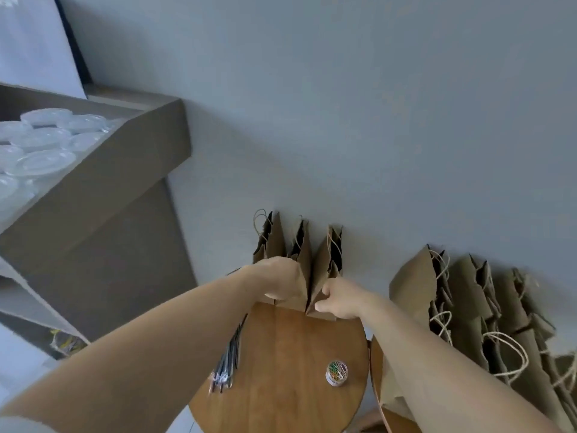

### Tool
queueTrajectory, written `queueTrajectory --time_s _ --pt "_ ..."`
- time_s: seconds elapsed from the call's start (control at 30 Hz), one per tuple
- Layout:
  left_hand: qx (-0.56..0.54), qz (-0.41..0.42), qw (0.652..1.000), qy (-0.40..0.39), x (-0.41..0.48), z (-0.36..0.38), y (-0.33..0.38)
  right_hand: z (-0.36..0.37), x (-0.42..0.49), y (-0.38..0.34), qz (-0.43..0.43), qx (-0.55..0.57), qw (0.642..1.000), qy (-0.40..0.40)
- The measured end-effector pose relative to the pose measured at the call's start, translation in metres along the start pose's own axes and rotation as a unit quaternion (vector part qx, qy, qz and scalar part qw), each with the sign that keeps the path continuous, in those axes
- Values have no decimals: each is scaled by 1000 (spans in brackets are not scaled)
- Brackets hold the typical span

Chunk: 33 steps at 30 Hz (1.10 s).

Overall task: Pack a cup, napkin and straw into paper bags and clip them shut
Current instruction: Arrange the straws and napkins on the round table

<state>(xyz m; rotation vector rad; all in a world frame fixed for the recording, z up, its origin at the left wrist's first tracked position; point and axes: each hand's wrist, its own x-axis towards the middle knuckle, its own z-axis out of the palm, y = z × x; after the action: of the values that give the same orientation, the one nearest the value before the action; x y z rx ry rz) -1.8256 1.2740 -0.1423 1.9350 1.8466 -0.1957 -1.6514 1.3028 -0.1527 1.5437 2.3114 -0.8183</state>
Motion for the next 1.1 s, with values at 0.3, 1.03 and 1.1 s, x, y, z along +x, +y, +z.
queueTrajectory --time_s 0.3,1.03,1.1 --pt "-34 17 999 -29 116 -10 3 -35 108 66 89 25 992 82" --pt "-98 2 992 -78 229 -5 -3 -52 203 103 155 72 980 106" --pt "-128 5 989 -73 222 -2 1 -53 183 98 153 82 979 107"
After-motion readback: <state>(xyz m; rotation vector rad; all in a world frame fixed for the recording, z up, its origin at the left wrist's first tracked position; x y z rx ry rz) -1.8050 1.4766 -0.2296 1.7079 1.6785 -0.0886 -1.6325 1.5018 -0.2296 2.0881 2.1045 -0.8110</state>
